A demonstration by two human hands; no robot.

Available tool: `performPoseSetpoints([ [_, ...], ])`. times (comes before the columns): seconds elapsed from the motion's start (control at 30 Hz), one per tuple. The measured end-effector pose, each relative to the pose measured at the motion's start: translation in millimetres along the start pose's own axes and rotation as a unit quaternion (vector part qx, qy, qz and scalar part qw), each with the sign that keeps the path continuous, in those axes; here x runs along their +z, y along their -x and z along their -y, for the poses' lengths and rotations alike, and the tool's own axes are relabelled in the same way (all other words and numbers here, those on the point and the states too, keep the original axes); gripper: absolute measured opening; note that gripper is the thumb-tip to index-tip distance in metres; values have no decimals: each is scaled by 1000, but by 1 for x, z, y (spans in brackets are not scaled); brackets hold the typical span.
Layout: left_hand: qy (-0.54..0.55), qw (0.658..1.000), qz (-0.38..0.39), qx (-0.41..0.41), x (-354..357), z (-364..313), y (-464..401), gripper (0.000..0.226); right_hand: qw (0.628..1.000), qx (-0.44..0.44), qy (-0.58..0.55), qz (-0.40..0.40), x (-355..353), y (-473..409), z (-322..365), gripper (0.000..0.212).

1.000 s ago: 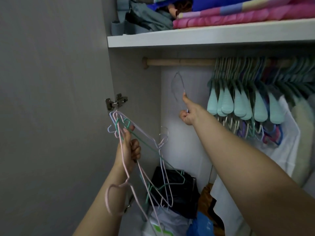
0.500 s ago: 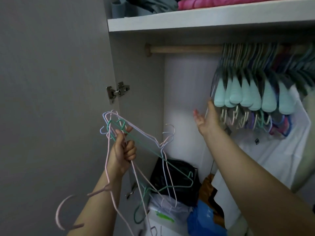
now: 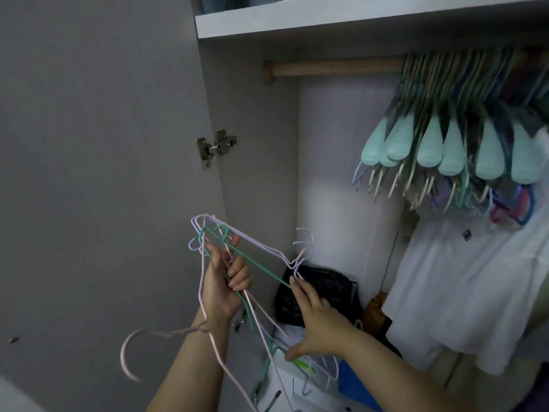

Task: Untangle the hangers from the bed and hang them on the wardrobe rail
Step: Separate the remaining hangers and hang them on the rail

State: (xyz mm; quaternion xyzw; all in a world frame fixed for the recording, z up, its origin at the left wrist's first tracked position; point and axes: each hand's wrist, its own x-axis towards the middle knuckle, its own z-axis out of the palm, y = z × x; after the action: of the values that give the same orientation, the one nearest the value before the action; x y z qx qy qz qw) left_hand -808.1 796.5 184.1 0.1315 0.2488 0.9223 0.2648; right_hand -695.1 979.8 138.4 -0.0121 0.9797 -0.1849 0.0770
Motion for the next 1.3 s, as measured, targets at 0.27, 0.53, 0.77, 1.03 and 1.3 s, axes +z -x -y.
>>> performPoseSetpoints([
  [0.27,-69,994,-85,8,-12,-5,-2,36,991,-30,108,-78,10,9,-19,121],
  [0.53,-259,947,-163,-98,-20,-5,3,18,963,-103,159,-191,-35,11,-62,108],
  [0.77,-373,907,-177,-81,-8,8,4,22,966,-60,144,-206,-45,12,-73,112],
  [1.03,-369,892,-261,14,4,32,-9,19,864,173,-466,-76,-21,10,-53,54],
  [1.3,-452,864,-209,-79,-10,40,-6,31,688,60,-722,-37,-70,28,-17,50],
])
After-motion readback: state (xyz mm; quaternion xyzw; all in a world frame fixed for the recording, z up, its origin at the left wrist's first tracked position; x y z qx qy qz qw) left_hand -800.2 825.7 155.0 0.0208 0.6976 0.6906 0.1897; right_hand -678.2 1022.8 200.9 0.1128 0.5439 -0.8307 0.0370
